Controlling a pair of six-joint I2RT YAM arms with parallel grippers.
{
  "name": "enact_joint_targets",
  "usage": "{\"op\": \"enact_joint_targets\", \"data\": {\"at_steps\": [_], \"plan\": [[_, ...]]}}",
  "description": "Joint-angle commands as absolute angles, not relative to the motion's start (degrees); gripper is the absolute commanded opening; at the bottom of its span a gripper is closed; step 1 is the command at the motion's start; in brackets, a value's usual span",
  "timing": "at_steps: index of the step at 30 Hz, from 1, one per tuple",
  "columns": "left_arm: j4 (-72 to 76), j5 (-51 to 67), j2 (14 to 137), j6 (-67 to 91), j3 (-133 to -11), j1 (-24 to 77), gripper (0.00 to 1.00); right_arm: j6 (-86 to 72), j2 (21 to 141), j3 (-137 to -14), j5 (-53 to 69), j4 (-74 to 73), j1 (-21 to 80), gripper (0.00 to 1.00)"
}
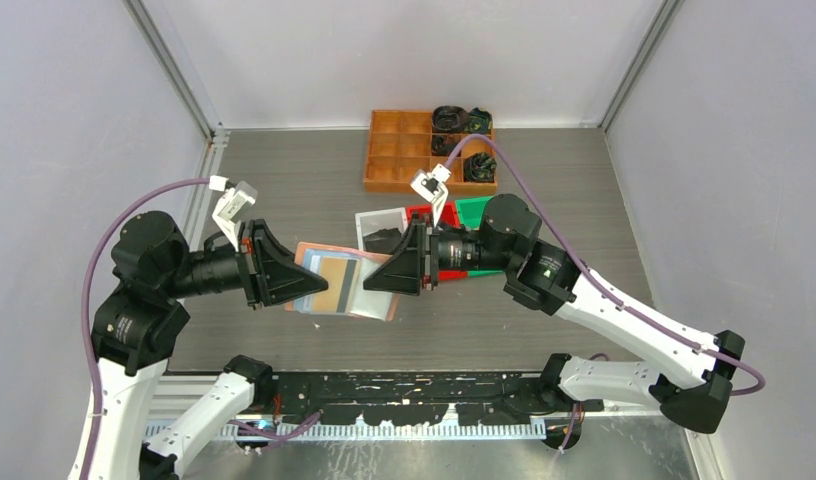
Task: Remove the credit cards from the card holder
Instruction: Remove the credit card from the card holder.
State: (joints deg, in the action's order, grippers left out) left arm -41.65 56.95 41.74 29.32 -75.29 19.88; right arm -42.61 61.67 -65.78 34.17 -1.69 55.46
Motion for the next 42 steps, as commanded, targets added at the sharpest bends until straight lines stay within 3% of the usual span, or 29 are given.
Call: {"op": "enact_joint_targets", "data": {"at_steps": [1,5,6,12,24,42], "plan": [[-39.3,55.59,41.8,28.59,-75.93,19.95,0.0,-41.75,62.02,-67.21,31.25,-1.19,56.87,0.36],[-38.92,51.46,41.09,27.9,-74.36,19.96,0.0,-43.81,62.82,-66.47,28.42,1.7,57.56,0.03],[-38.91,50.04,40.82,27.7,-73.86,19.95,0.0,-44.11,62.78,-66.37,27.2,1.38,57.6,0.01],[-40.19,48.47,39.86,25.84,-72.49,19.95,0.17,-45.82,61.67,-64.82,22.88,0.99,57.58,0.01],[-44.05,52.45,39.1,23.29,-74.06,19.98,0.3,-46.12,60.84,-64.55,22.42,0.67,57.51,0.01],[-44.3,51.25,39.29,24.08,-76.46,19.96,0.22,-45.83,60.22,-63.68,25.02,1.36,57.56,0.01]]}}
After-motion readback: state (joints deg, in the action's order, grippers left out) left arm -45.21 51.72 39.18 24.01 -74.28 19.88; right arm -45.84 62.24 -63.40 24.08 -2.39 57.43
